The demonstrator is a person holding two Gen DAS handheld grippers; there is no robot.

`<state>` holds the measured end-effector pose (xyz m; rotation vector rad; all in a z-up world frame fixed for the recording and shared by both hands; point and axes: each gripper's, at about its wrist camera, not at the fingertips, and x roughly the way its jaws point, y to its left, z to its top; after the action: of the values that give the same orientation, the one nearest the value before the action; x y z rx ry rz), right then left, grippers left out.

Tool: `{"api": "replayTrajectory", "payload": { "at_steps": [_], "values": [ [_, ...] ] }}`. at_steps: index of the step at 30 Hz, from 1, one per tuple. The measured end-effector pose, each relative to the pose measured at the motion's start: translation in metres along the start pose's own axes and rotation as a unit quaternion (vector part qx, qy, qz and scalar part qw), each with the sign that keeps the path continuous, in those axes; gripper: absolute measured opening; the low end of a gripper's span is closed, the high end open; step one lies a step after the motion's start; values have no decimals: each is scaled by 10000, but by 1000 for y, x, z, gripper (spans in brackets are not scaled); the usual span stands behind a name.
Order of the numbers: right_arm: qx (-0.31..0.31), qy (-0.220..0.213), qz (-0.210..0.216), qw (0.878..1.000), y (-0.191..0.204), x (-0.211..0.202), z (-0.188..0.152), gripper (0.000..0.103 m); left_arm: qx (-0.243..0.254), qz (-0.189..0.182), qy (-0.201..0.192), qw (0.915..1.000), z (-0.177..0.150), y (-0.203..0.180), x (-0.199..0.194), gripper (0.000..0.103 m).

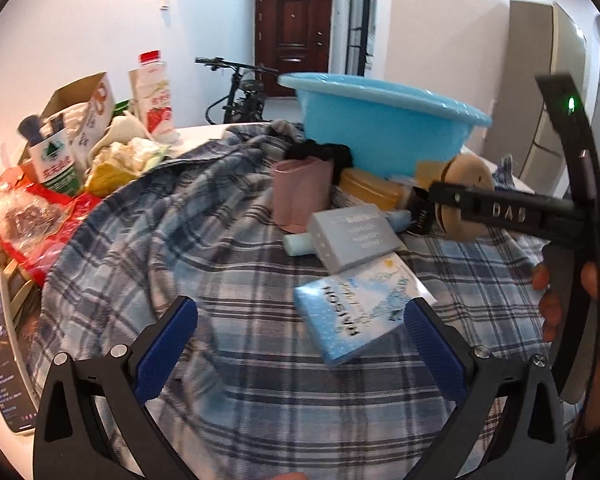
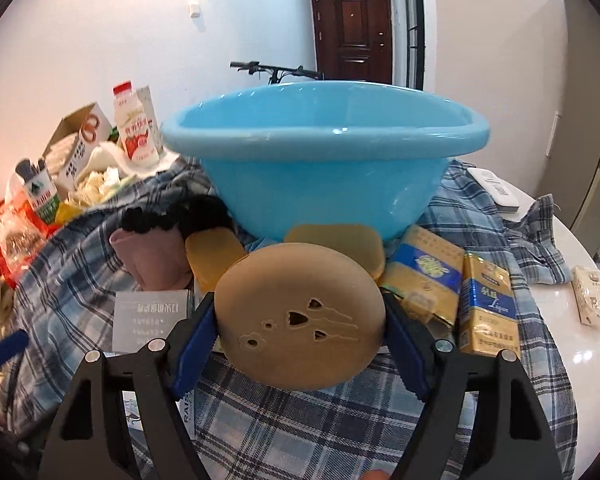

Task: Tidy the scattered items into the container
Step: 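Reach the right tool to the beige round disc and grasp it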

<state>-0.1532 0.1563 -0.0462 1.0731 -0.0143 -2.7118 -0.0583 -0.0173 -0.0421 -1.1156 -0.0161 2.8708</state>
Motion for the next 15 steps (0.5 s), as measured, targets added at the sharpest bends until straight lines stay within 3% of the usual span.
{"api": "replayTrajectory", "payload": {
  "at_steps": [5, 10, 15],
  "values": [
    [266, -107, 49, 9996, -16, -9, 2, 80, 39, 51, 293, 9996, 2, -26, 19, 103],
    [554, -179, 82, 9983, -34, -15, 5, 80, -272, 210, 680, 9971, 5, -32, 42, 103],
    [736, -249, 268, 9966, -44, -22, 6, 80, -316, 362, 668, 9966, 12, -38, 47, 103]
  ]
}}
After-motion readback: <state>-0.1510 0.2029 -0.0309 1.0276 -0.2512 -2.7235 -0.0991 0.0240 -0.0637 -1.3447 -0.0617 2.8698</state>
